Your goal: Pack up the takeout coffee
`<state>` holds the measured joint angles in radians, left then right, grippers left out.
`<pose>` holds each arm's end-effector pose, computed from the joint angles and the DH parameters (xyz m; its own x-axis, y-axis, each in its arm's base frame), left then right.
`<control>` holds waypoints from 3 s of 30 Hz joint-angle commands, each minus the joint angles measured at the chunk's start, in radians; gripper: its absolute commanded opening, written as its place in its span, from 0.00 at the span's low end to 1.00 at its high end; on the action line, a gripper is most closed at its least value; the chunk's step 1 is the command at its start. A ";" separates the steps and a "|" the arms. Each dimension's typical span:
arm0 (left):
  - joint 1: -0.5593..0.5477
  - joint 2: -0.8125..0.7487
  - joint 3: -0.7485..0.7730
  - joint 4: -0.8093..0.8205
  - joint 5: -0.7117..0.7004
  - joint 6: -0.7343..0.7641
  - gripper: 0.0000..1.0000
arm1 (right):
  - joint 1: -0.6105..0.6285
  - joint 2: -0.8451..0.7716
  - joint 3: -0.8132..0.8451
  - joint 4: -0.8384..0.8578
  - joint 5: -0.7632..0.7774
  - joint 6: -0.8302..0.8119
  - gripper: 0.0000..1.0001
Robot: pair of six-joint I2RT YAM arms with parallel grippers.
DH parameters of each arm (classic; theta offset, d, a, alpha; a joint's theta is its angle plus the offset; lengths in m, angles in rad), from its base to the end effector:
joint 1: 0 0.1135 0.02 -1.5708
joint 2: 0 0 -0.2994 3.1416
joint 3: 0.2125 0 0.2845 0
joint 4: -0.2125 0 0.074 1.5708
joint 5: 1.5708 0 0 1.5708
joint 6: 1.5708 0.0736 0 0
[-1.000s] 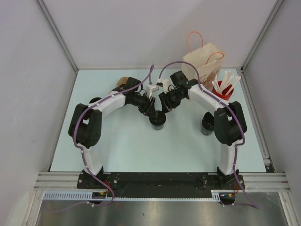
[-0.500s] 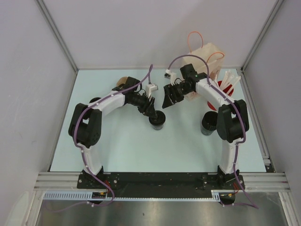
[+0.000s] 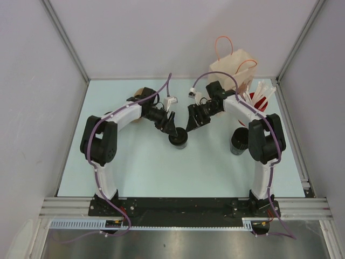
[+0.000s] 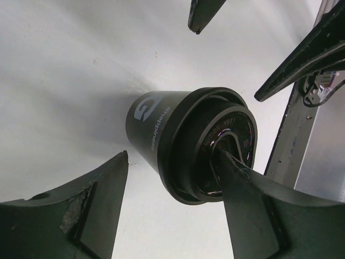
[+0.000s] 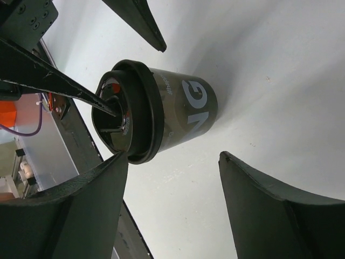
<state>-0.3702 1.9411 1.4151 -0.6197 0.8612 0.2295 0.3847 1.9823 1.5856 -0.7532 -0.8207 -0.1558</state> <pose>0.3986 -0.2146 0.1938 -0.7070 0.4334 -0.5588 0.7068 0.4062 -0.5792 0.4156 0.2264 0.2225 -0.7531 -0.4190 -0.5072 -0.6577 0.4603 0.5963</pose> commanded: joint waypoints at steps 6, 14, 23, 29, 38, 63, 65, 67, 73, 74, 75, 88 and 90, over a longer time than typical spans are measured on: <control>0.007 0.065 0.065 -0.058 -0.125 0.048 0.75 | 0.011 -0.060 -0.029 0.064 -0.011 0.035 0.74; 0.008 0.061 0.136 -0.069 -0.073 0.022 0.80 | 0.000 -0.060 -0.019 0.069 -0.011 0.047 0.75; 0.010 0.018 0.168 -0.078 0.007 0.007 0.90 | -0.004 -0.089 -0.072 0.109 -0.011 0.097 0.88; 0.020 -0.048 0.137 -0.074 0.022 0.007 0.92 | -0.006 -0.114 -0.110 0.114 -0.044 0.114 0.89; 0.139 -0.113 0.059 -0.031 -0.023 0.004 0.93 | -0.003 -0.089 -0.114 -0.047 -0.096 -0.040 0.84; 0.063 0.042 0.041 0.040 -0.001 -0.010 0.92 | 0.046 -0.039 -0.104 -0.006 -0.161 -0.048 0.78; 0.063 0.039 0.033 0.037 -0.001 -0.006 0.91 | 0.039 -0.039 -0.096 0.003 -0.144 -0.041 0.77; 0.063 0.027 0.021 0.037 -0.005 -0.005 0.90 | 0.036 -0.037 -0.088 0.018 -0.127 -0.027 0.78; 0.062 -0.011 -0.027 0.032 -0.013 0.004 0.90 | 0.029 -0.017 -0.044 0.034 -0.110 -0.013 0.78; 0.060 -0.022 -0.034 0.034 -0.017 0.007 0.90 | 0.029 -0.013 -0.039 0.038 -0.112 -0.008 0.78; 0.062 -0.027 -0.041 0.032 -0.022 0.011 0.90 | 0.029 -0.011 -0.033 0.038 -0.113 -0.008 0.78; 0.062 -0.060 -0.080 0.015 -0.039 0.039 0.89 | 0.034 0.021 0.027 0.055 -0.055 0.012 0.78; 0.063 -0.065 -0.085 0.015 -0.041 0.039 0.89 | 0.039 0.027 0.033 0.060 -0.054 0.019 0.77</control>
<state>-0.3031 1.9476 1.3396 -0.6018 0.8146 0.2413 0.4156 1.9869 1.5707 -0.7204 -0.8925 -0.1574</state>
